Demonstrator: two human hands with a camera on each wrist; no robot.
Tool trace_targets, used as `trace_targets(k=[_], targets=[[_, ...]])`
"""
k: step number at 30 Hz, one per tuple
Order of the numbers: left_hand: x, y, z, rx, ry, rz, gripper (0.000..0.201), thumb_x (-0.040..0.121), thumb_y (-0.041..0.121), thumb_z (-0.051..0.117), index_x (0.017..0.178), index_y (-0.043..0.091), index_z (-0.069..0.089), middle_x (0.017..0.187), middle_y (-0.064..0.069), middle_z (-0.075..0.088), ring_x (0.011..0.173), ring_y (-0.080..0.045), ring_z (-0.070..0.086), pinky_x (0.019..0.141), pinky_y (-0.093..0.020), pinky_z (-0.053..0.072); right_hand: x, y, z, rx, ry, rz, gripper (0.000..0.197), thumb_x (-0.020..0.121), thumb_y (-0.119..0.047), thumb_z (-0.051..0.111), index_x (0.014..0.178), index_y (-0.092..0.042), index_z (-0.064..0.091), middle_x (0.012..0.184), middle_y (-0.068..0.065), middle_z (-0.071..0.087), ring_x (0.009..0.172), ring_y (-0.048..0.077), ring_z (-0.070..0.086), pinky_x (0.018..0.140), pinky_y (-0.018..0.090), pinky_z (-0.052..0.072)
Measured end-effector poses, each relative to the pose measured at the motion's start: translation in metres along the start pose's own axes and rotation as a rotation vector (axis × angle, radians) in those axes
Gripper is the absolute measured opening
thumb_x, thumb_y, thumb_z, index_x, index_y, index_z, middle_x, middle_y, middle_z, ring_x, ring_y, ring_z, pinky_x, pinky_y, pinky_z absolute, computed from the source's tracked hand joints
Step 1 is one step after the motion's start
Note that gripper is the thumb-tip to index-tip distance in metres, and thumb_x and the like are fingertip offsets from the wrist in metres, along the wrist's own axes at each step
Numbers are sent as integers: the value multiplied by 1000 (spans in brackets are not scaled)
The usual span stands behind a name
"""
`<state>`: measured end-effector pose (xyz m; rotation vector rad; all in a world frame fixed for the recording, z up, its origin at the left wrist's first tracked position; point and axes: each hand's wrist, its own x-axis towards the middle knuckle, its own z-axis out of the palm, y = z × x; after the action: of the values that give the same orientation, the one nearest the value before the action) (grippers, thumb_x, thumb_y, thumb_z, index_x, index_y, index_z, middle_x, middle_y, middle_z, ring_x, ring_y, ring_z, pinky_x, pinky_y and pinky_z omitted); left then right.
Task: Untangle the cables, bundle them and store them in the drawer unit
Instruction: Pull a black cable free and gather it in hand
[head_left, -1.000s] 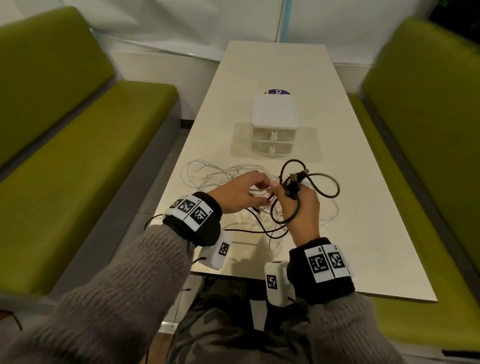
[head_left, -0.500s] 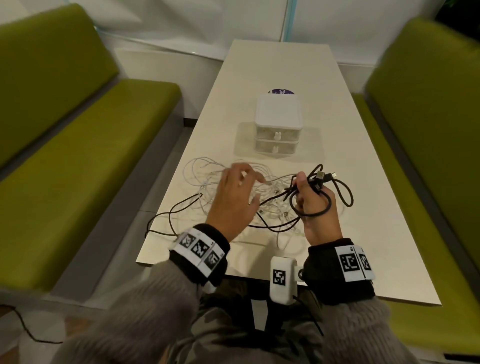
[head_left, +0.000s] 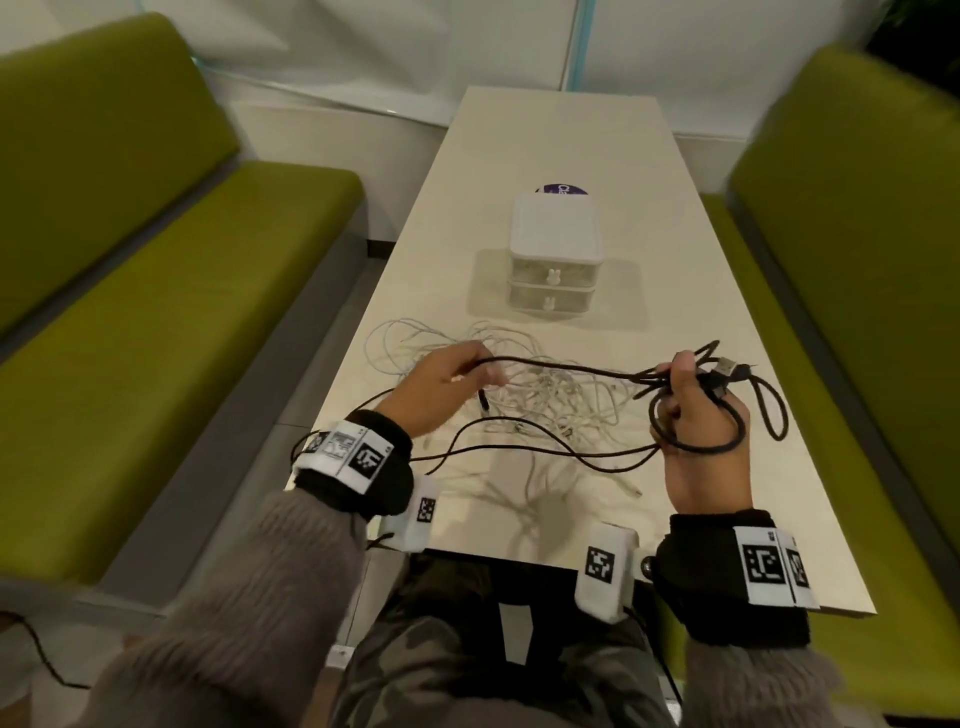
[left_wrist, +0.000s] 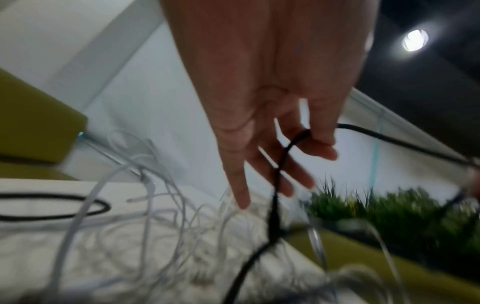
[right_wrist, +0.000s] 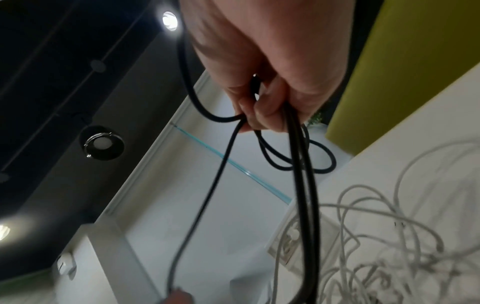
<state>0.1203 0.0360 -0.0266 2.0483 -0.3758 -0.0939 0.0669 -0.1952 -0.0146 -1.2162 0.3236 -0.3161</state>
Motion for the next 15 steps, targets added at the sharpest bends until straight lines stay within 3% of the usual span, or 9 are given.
trace_targets(k=[3, 5, 6, 8, 10, 12, 14, 15], targets=[[-6, 29, -20, -374, 116, -72, 9, 75, 18, 43, 67, 16, 47, 60, 9, 45, 57, -7, 41, 66, -26, 38, -7, -6, -4, -109, -26, -58, 31, 98, -29, 49, 78, -11, 63, 43, -12, 38, 41, 1, 28, 41, 15, 25], [-18, 38, -38, -613, 330, -86, 14, 75, 27, 44, 64, 20, 39, 51, 14, 34, 47, -5, 30, 60, -25, 36, -12, -12, -9, -161, -77, -80, 32, 97, -32, 49, 76, -10, 61, 42, -11, 36, 40, 2, 27, 40, 16, 25], [-26, 38, -49, -615, 467, -95, 21, 78, 34, 49, 62, 24, 38, 50, 14, 33, 47, -5, 29, 57, -26, 34, -14, -16, -12, -177, -108, -76, 32, 97, -32, 49, 75, -10, 60, 42, -11, 34, 40, 3, 26, 40, 16, 24], [-44, 23, -72, -343, 717, -170, 34, 87, 38, 51, 58, 27, 37, 55, 7, 33, 50, -9, 30, 56, -29, 30, -19, -22, -19, -235, -180, -63, 32, 97, -30, 48, 73, -10, 58, 44, -11, 31, 40, 4, 25, 39, 16, 22], [-58, -6, -94, -90, 866, -270, 36, 90, 29, 51, 59, 22, 36, 57, 1, 32, 55, -14, 30, 58, -30, 27, -25, -26, -22, -300, -251, -58, 31, 96, -28, 48, 72, -10, 58, 46, -11, 31, 41, 4, 26, 40, 16, 23], [-70, -33, -109, 144, 888, -409, 31, 91, 25, 52, 64, 14, 42, 62, -6, 40, 64, -21, 38, 62, -31, 30, -29, -26, -20, -312, -314, -40, 30, 91, -31, 50, 72, -10, 57, 45, -11, 33, 41, 4, 27, 40, 15, 24], [-79, -48, -113, 419, 844, -619, 21, 90, 30, 54, 88, 8, 53, 94, -19, 55, 95, -33, 47, 82, -41, 37, -33, -21, -12, -304, -377, -13, 30, 86, -36, 51, 69, -12, 58, 44, -10, 32, 41, 4, 27, 40, 16, 25], [-83, -49, -108, 518, 802, -694, 25, 89, 30, 57, 102, 9, 53, 113, -22, 51, 111, -37, 42, 93, -47, 33, -35, -17, -6, -297, -406, -2, 30, 84, -39, 52, 66, -15, 60, 45, -10, 32, 41, 5, 26, 40, 17, 25]])
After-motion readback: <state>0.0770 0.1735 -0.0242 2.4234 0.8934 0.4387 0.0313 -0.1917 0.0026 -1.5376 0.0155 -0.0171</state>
